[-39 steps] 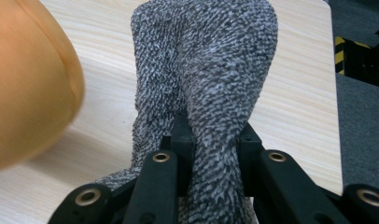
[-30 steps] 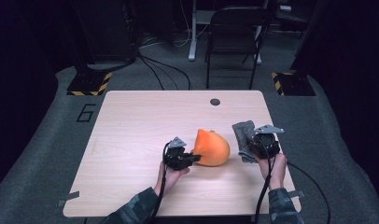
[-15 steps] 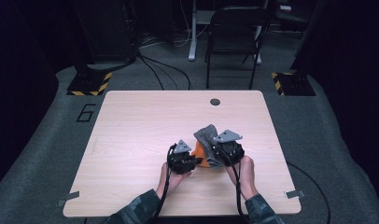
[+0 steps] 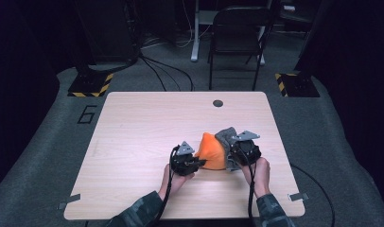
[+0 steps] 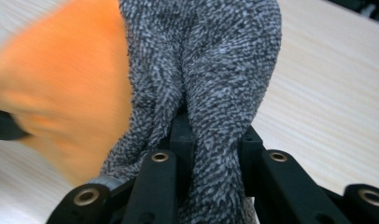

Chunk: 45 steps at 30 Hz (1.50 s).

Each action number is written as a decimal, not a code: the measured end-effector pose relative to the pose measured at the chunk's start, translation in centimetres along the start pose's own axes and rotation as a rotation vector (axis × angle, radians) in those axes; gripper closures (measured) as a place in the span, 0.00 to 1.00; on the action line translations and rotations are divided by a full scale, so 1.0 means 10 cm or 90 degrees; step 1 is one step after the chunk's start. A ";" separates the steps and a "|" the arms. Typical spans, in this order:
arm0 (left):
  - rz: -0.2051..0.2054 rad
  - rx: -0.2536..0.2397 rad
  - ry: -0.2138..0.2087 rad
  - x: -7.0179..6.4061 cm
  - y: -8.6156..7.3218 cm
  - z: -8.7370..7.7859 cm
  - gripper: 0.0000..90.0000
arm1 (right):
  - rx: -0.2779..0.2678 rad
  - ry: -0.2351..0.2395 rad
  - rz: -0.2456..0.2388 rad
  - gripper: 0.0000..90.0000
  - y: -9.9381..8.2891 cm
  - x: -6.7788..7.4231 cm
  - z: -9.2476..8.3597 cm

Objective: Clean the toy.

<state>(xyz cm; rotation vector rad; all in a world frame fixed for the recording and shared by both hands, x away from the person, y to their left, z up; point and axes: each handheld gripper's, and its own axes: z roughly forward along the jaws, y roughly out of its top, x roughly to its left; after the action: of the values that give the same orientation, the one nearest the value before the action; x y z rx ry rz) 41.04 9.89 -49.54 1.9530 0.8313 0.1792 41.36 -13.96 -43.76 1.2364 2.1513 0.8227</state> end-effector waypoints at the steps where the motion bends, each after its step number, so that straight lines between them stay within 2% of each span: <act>1: 0.000 0.000 0.000 0.00 0.00 0.00 0.87 | 0.007 -0.006 0.004 0.84 -0.02 -0.03 0.02; 4: 0.001 -0.002 -0.004 0.01 0.00 0.00 0.87 | 0.022 -0.018 0.018 0.84 -0.07 -0.09 0.08; 5: 0.003 -0.003 -0.001 0.00 0.00 0.00 0.87 | 0.042 -0.021 0.030 0.84 -0.13 -0.15 0.16; 8: 0.005 -0.002 -0.001 0.00 0.00 0.00 0.87 | 0.068 -0.027 0.036 0.84 -0.20 -0.21 0.24; 9: 0.006 -0.005 -0.001 0.00 -0.01 0.00 0.87 | 0.087 -0.026 0.033 0.84 -0.26 -0.25 0.34; 11: 0.008 -0.004 -0.001 0.00 0.00 0.00 0.87 | 0.113 -0.023 0.026 0.84 -0.31 -0.29 0.41; 13: 0.009 -0.004 -0.002 0.00 0.00 0.00 0.87 | 0.127 -0.021 0.041 0.84 -0.33 -0.33 0.44; 16: 0.010 -0.005 0.001 0.00 0.00 0.00 0.87 | 0.112 -0.024 0.044 0.84 -0.30 -0.37 0.38; 18: 0.014 -0.006 0.000 -0.02 0.00 0.00 0.87 | 0.064 -0.021 0.050 0.84 -0.17 -0.38 0.15; 19: 0.014 -0.006 0.000 -0.02 0.00 0.00 0.87 | 0.064 -0.021 0.050 0.84 -0.17 -0.38 0.15; 20: 0.018 -0.003 0.000 -0.02 0.00 0.00 0.87 | 0.042 -0.013 0.057 0.84 -0.11 -0.36 0.04; 21: 0.021 -0.003 0.001 -0.03 0.00 0.00 0.87 | -0.011 0.005 0.049 0.84 0.02 -0.31 -0.16; 23: 0.024 -0.004 0.003 -0.04 0.00 0.00 0.87 | -0.065 0.041 0.037 0.84 0.15 -0.19 -0.36; 25: 0.030 -0.001 0.004 -0.04 0.00 0.00 0.87 | -0.105 0.073 0.015 0.84 0.25 -0.02 -0.50; 26: 0.030 -0.001 0.004 -0.04 0.00 0.00 0.87 | -0.105 0.073 0.015 0.84 0.25 -0.02 -0.50; 27: 0.025 -0.005 0.003 -0.05 0.00 0.00 0.87 | -0.117 0.084 0.002 0.83 0.29 0.08 -0.54; 28: 0.033 0.000 0.003 -0.05 0.00 0.00 0.87 | -0.119 0.090 -0.030 0.83 0.32 0.27 -0.52; 29: 0.033 0.000 0.003 -0.05 0.00 0.00 0.87 | -0.119 0.090 -0.030 0.83 0.32 0.27 -0.52; 30: 0.034 0.000 0.002 -0.05 0.00 0.00 0.87 | -0.107 0.089 -0.053 0.83 0.32 0.34 -0.48; 31: 0.031 -0.001 0.003 -0.05 0.00 0.00 0.87 | -0.082 0.081 -0.073 0.83 0.28 0.41 -0.35; 32: 0.030 0.000 0.003 -0.05 0.00 0.00 0.87 | -0.082 0.081 -0.073 0.83 0.28 0.41 -0.35; 33: 0.027 -0.002 0.003 -0.05 -0.01 0.00 0.87 | -0.069 0.066 -0.070 0.83 0.26 0.43 -0.29; 34: 0.021 -0.001 0.001 -0.04 -0.01 0.00 0.87 | -0.064 0.045 -0.083 0.83 0.22 0.40 -0.21; 35: 0.025 0.001 0.000 -0.04 -0.01 0.00 0.87 | -0.063 0.047 -0.071 0.83 0.21 0.36 -0.20; 38: 0.027 -0.001 0.002 -0.03 -0.01 0.00 0.87 | -0.055 0.034 -0.064 0.83 0.20 0.30 -0.20; 40: 0.026 -0.001 -0.001 -0.03 0.00 0.01 0.87 | -0.045 0.030 -0.041 0.83 0.14 0.20 -0.16; 43: 0.026 -0.002 -0.003 -0.03 0.00 0.01 0.87 | -0.036 0.024 -0.037 0.83 0.11 0.14 -0.13; 45: 0.027 -0.003 -0.002 -0.03 0.00 0.01 0.87 | -0.020 0.014 -0.022 0.83 0.07 0.07 -0.10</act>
<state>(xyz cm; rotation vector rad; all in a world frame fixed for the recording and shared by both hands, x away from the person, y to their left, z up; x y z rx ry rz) 40.86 9.58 -49.55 1.9668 0.7881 0.2028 40.80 -13.24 -42.67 1.1763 2.1630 0.8561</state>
